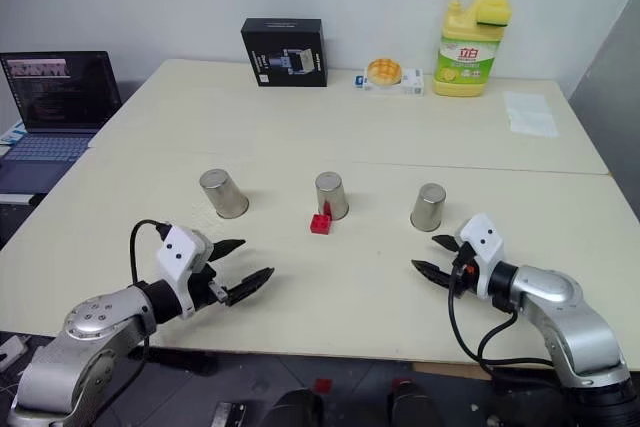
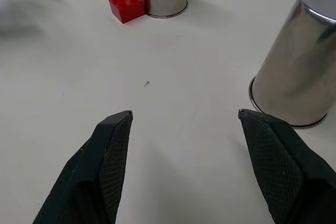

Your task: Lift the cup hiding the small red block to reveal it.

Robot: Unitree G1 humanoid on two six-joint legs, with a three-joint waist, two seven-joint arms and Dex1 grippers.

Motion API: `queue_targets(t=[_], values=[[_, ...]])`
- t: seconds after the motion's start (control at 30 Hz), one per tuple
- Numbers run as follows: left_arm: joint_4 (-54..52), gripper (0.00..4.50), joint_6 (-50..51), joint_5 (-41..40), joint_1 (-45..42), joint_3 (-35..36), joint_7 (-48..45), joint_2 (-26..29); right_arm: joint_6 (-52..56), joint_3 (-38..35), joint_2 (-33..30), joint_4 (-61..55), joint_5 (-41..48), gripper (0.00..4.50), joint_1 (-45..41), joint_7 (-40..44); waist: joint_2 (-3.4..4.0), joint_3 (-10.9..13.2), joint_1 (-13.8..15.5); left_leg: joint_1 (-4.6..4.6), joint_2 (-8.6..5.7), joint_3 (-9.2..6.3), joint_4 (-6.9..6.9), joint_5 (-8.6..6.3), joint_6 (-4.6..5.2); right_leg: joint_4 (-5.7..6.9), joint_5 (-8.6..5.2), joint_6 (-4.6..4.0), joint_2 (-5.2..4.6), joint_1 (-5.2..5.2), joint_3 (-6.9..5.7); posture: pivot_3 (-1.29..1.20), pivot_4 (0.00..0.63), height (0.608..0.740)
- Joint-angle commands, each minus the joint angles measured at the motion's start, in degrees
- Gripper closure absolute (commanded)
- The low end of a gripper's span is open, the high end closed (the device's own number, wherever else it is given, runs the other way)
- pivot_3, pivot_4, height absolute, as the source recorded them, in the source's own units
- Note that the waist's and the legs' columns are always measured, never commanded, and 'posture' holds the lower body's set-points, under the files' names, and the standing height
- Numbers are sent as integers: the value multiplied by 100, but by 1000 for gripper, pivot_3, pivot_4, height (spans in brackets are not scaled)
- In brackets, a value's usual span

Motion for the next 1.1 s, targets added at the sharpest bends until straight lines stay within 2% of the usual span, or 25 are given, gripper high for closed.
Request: queue_targets(t=[0.03,0.43,1.1], values=[[-123,47,-137,100,-93,7,64,28,-37,-179,-79,-129,52,957,1,-6,0,1,0,0,0,0,0,0,0,0,0,0,0,0,0,0,150,740],[22,47,-201,53,-216,-18,-254,112,-86,-267,-112,-133,39,957,49,-51,-3,5,2,0,0,-1,0,0,0,0,0,0,0,0,-2,0,150,740],[223,47,-387,86,-255,-23,-203,45,-105,-363,-180,-160,52,957,161,-49,-4,7,2,-1,0,-2,0,0,0,0,0,0,-1,0,-3,0,150,740]])
